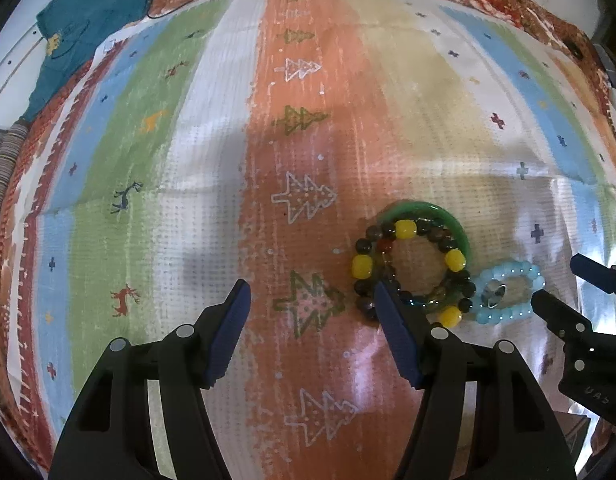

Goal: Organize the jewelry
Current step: 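Move both grippers back to the green bangle and light blue bracelet, then grasp the light blue bracelet with the right gripper while the left gripper grasps the yellow-black bead bracelet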

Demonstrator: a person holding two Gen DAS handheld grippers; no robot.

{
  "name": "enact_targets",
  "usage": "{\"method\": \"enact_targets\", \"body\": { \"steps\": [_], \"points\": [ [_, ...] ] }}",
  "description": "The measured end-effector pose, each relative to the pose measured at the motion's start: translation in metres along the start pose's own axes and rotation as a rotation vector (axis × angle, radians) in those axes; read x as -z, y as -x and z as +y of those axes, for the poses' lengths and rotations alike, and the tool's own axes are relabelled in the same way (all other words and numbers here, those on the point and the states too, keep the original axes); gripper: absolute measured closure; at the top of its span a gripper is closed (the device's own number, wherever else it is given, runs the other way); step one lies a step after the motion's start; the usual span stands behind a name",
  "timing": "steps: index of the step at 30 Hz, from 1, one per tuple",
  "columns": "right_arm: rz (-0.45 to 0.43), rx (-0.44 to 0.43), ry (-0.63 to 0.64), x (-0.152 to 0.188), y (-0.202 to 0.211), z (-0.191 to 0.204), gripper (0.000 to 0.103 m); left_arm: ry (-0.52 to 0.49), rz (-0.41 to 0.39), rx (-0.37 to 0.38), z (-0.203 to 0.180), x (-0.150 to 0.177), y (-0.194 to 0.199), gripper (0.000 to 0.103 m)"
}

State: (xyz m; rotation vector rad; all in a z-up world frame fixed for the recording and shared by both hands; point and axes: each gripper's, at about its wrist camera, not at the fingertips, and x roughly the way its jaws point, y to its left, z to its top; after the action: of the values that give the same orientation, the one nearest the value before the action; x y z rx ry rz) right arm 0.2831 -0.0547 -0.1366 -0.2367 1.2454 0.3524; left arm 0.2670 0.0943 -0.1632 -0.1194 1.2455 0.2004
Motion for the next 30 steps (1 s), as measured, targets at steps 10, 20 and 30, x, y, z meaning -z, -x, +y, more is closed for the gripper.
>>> {"method": "enact_targets", "body": {
  "steps": [10,20,30],
  "points": [
    [0.021,-0.010,-0.005,-0.006,-0.016,-0.003,0.034,-0.007,0.028,0.007,0.000,-0.001,-0.018,0.037],
    [0.013,0.023,0.026,-0.003,-0.020,-0.005,0.056,-0.014,0.008,0.005,0.002,0.005,-0.025,0.039],
    [-0.004,0.012,0.080,-0.008,-0.020,0.003,0.090,-0.050,-0.027,-0.032,-0.008,0.010,-0.024,0.075]
  ]
}}
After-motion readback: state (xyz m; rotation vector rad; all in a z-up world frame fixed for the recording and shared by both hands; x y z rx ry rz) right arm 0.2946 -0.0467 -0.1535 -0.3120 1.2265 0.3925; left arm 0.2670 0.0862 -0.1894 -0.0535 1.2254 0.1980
